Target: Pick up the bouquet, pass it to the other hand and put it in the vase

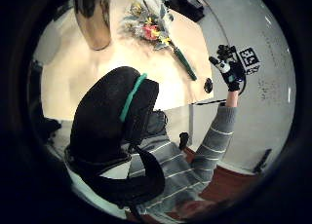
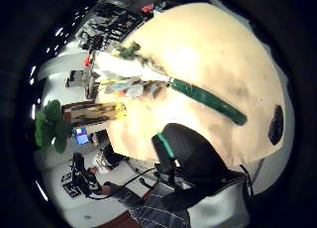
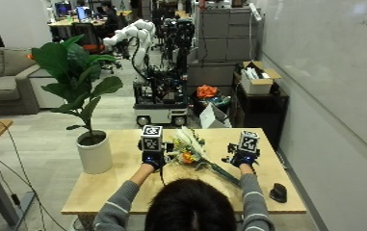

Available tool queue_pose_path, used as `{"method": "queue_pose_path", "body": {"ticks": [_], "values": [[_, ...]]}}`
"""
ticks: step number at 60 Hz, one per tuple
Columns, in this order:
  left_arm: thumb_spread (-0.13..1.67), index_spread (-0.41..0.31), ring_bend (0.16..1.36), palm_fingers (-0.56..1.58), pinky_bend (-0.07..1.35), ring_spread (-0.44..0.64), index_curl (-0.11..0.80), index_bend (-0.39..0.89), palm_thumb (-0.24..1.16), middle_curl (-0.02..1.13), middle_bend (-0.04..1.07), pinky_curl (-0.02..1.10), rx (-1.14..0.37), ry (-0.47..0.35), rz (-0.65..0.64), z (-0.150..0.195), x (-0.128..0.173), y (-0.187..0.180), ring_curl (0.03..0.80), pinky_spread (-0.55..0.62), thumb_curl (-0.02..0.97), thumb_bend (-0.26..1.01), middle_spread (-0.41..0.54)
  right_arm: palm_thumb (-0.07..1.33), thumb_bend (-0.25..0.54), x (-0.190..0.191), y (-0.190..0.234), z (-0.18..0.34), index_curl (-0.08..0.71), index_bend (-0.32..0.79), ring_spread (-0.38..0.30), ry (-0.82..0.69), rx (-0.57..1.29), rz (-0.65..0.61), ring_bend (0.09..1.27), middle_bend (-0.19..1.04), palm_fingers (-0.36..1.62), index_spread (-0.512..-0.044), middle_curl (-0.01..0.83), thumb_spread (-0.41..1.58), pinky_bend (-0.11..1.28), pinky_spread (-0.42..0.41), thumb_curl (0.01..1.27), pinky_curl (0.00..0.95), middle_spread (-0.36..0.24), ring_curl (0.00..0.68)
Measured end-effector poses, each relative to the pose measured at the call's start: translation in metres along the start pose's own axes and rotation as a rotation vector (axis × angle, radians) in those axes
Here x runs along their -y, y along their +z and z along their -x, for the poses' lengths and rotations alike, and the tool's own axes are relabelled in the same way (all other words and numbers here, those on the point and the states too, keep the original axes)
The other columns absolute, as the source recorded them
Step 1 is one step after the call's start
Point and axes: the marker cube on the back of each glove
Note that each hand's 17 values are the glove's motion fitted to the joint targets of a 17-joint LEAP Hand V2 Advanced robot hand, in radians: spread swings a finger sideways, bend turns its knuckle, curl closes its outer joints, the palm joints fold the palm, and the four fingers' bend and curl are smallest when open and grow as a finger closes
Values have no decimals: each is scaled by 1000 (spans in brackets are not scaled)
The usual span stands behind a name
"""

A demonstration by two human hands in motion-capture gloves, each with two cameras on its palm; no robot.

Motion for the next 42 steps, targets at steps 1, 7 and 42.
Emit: {"method": "queue_pose_path", "body": {"ticks": [1, 7, 42], "values": [[1147, 10, 578, 287, 392, 201, 264, 129, 164, 364, 189, 363, -5, 7, 4, -2, -9, -6, 301, 247, 268, -19, 144, 430, -30, 5, 6, -1, 104, 83, 103, 22, -6, -44, 627, 268, 332, -257, 378, 1076, 751, 270, 287, 371, 70, 340], [1147, 11, 578, 287, 392, 201, 265, 129, 165, 365, 189, 364, -13, 0, 22, -4, -21, -10, 302, 252, 268, -19, 144, 411, -30, 16, 43, -8, 111, 86, 102, 37, -7, -10, 621, 264, 336, -265, 378, 1055, 746, 270, 287, 366, 69, 339], [1151, -1, 555, 298, 377, 215, 279, 140, 174, 367, 183, 368, -44, 10, 70, -5, -10, 9, 301, 257, 269, -17, 142, 778, 81, 16, 109, 2, 239, 181, -22, -40, -183, 101, 493, 272, 756, -278, 405, 1055, 594, 134, 357, 321, -15, 321]]}}
